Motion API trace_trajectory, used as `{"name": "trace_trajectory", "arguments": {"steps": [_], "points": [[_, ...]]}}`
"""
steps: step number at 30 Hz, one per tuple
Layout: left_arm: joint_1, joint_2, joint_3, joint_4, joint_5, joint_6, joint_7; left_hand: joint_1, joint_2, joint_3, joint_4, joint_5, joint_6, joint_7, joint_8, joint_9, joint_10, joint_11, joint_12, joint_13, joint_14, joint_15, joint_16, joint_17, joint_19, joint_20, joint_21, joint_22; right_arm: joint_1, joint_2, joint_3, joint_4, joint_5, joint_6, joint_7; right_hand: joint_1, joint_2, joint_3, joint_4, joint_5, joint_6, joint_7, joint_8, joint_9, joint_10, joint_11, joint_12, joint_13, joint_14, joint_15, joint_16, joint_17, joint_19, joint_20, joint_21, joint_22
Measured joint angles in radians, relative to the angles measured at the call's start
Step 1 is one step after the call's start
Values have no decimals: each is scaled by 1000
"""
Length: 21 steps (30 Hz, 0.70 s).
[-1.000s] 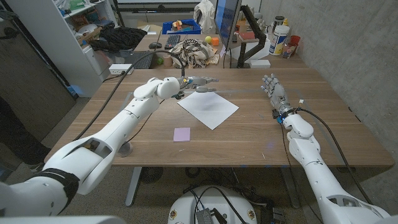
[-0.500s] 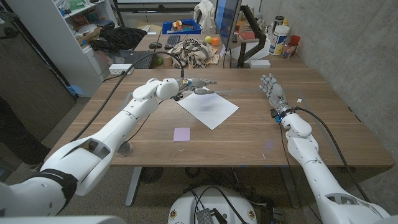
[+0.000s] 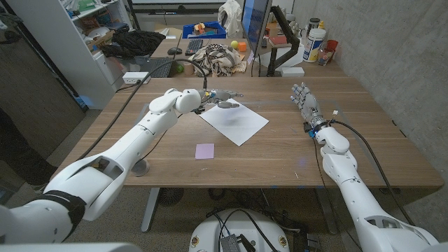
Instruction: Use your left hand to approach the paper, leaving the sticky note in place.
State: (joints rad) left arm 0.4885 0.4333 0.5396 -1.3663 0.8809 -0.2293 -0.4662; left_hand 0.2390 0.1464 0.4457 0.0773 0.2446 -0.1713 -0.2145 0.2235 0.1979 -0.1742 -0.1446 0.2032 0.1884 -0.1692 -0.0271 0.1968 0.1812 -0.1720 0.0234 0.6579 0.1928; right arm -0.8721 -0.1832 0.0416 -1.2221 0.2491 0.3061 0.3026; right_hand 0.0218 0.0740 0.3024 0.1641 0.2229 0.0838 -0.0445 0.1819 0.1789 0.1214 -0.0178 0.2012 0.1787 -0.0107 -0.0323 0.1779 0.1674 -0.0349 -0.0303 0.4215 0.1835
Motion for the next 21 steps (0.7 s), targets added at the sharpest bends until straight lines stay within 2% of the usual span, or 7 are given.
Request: {"name": "trace_trajectory", "arguments": {"steps": [21], "points": [[-3,5,16,-3,33,4,-22,35,-1,15,-15,0,0,0,0,0,0,0,-8,5,0,0,0,0,-2,-9,-7,5,4,4,-2,8,-5,-3,4,0,0,0,0,0,-6,-6,0,0,-4,4,0,0,-4,4,0,0,0,0,-4,0]]}}
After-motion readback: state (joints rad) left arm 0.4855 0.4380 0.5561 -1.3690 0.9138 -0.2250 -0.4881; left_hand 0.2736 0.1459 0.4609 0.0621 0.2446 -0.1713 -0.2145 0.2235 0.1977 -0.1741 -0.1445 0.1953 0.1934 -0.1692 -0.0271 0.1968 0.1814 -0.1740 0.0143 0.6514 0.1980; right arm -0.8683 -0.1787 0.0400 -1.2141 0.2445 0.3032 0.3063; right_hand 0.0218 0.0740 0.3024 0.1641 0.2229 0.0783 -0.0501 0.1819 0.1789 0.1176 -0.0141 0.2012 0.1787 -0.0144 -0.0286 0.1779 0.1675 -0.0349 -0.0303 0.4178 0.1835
